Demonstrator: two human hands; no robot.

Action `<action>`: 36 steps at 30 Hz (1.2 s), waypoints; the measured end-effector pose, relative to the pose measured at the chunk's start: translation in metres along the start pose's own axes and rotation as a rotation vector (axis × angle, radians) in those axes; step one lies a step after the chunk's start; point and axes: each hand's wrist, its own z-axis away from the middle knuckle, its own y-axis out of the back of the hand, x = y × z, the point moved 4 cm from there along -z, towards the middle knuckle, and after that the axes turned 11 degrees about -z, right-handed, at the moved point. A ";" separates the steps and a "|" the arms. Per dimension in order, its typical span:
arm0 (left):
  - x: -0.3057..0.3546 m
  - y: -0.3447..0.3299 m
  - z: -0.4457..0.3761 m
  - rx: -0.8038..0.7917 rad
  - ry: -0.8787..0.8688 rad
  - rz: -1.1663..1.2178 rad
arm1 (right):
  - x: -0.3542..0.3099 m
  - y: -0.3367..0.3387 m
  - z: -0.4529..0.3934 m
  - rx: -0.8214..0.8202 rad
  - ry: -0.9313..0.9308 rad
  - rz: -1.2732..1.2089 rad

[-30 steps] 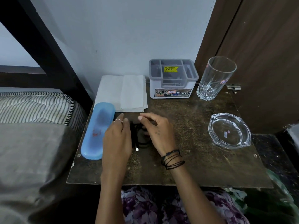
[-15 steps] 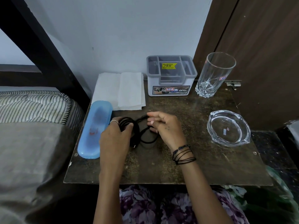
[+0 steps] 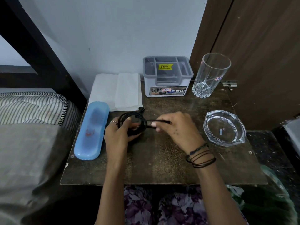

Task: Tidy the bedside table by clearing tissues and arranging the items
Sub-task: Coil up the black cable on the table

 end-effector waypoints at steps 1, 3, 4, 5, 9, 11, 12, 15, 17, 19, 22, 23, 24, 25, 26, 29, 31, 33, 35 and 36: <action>0.001 -0.001 0.000 -0.014 0.000 0.014 | 0.000 0.006 0.001 0.037 0.024 -0.148; 0.004 -0.005 0.001 -0.050 -0.012 0.012 | 0.000 0.016 0.002 0.102 0.061 -0.459; 0.005 -0.008 0.001 -0.062 -0.012 0.013 | 0.001 0.021 0.004 0.149 0.080 -0.583; 0.006 -0.010 0.001 -0.066 -0.002 0.016 | 0.003 0.026 0.005 0.213 0.092 -0.677; 0.010 -0.015 0.002 -0.060 0.024 0.044 | 0.009 0.039 0.010 0.495 0.059 -0.998; 0.011 -0.015 0.003 -0.037 -0.016 -0.022 | 0.011 0.043 0.013 0.561 0.053 -1.151; 0.011 -0.015 0.003 -0.021 -0.040 -0.063 | 0.010 0.045 0.013 0.568 0.059 -1.180; 0.012 -0.012 0.002 0.024 -0.090 -0.098 | 0.011 0.046 0.013 0.557 0.040 -1.121; 0.015 -0.010 0.001 0.042 -0.119 -0.078 | 0.016 0.048 0.012 0.544 -0.030 -0.954; 0.018 -0.007 0.000 0.054 -0.130 -0.053 | 0.021 0.050 0.010 0.441 -0.118 -0.700; 0.020 -0.006 0.002 0.014 -0.099 0.004 | 0.023 0.039 0.007 0.186 -0.164 -0.258; 0.020 -0.007 0.003 -0.004 -0.096 0.005 | 0.022 0.033 0.005 0.133 -0.149 -0.123; 0.021 -0.008 0.004 -0.016 -0.098 0.007 | 0.021 0.027 0.002 0.107 -0.133 -0.041; 0.021 -0.009 0.006 -0.023 -0.105 0.013 | 0.020 0.021 -0.001 0.085 -0.125 -0.043; 0.022 -0.010 0.006 -0.022 -0.116 0.015 | 0.017 0.015 -0.003 0.067 -0.128 -0.119; 0.025 -0.012 0.007 -0.057 -0.122 0.035 | 0.013 0.003 -0.010 0.029 -0.207 -0.505; 0.026 -0.015 0.009 -0.137 -0.091 0.082 | 0.015 0.000 -0.013 0.015 -0.230 -0.596; 0.026 -0.017 0.011 -0.183 -0.073 0.092 | 0.016 0.001 -0.014 0.035 -0.211 -0.624; 0.026 -0.017 0.011 -0.161 -0.067 0.103 | 0.015 0.004 -0.015 0.073 -0.202 -0.657; 0.026 -0.017 0.012 -0.135 -0.060 0.115 | 0.014 0.006 -0.015 0.096 -0.195 -0.695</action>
